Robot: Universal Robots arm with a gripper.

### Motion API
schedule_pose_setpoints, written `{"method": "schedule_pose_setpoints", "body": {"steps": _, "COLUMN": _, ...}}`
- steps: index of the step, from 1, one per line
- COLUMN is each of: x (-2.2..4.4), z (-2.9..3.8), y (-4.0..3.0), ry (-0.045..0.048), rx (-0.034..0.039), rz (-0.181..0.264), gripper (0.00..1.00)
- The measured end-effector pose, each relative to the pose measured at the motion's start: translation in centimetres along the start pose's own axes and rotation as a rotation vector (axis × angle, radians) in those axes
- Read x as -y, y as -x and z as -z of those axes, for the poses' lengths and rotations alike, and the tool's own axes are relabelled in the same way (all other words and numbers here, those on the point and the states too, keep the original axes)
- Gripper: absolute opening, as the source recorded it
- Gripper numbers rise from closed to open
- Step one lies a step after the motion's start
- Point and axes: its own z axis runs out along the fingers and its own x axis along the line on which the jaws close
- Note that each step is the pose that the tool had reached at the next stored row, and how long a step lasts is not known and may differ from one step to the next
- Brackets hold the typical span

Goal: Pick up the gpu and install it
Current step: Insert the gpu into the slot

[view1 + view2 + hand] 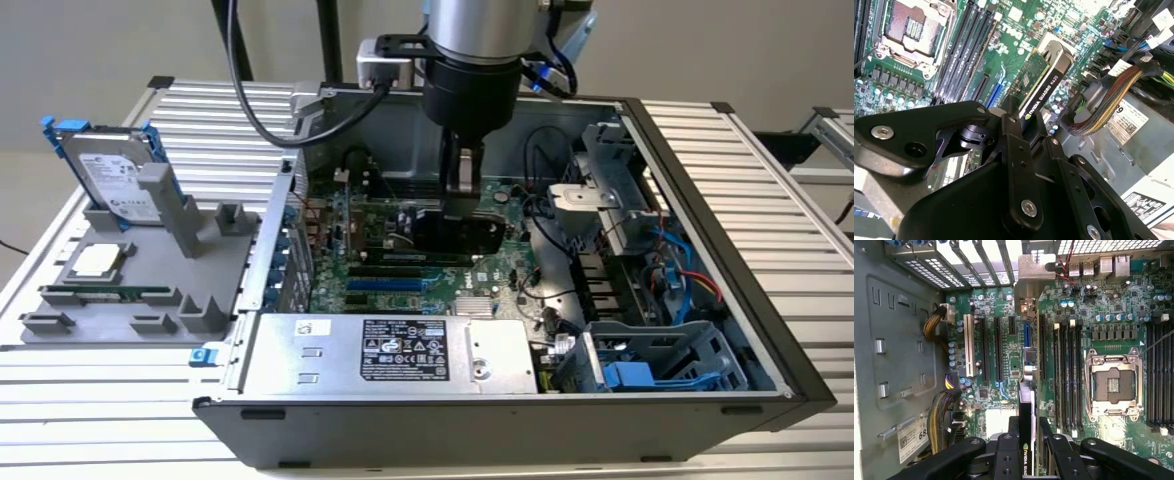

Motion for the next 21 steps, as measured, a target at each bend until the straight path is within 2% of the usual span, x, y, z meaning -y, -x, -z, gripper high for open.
{"method": "schedule_pose_setpoints", "body": {"steps": 12, "x": 0.00, "z": -0.69, "y": 0.06, "ry": -0.0002, "rx": -0.0034, "rz": 0.000, "gripper": 0.00}}
{"method": "schedule_pose_setpoints", "body": {"steps": 21, "x": 0.00, "z": -0.74, "y": 0.06, "ry": -0.0001, "rx": -0.0035, "rz": 0.000, "gripper": 0.00}}
